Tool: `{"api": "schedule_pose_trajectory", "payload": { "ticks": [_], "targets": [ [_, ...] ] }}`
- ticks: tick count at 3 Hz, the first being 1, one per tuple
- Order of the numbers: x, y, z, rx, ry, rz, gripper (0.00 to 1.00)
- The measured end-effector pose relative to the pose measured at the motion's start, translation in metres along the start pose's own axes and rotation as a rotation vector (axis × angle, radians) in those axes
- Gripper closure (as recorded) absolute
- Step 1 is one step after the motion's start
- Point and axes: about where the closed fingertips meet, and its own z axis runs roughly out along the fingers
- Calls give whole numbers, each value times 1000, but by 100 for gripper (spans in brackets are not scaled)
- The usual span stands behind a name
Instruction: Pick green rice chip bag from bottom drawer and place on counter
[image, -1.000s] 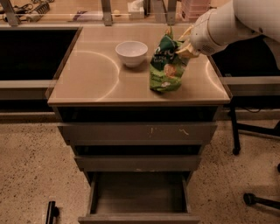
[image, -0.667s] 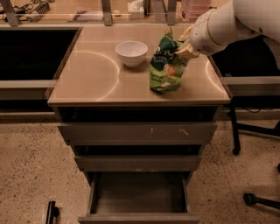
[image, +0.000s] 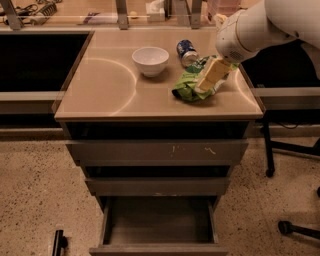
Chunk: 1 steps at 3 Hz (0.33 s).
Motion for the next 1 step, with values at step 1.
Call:
{"api": "schedule_pose_trajectory", "payload": {
  "ticks": [1],
  "targets": [
    [0,0,0,0,0,0,0]
  ]
}}
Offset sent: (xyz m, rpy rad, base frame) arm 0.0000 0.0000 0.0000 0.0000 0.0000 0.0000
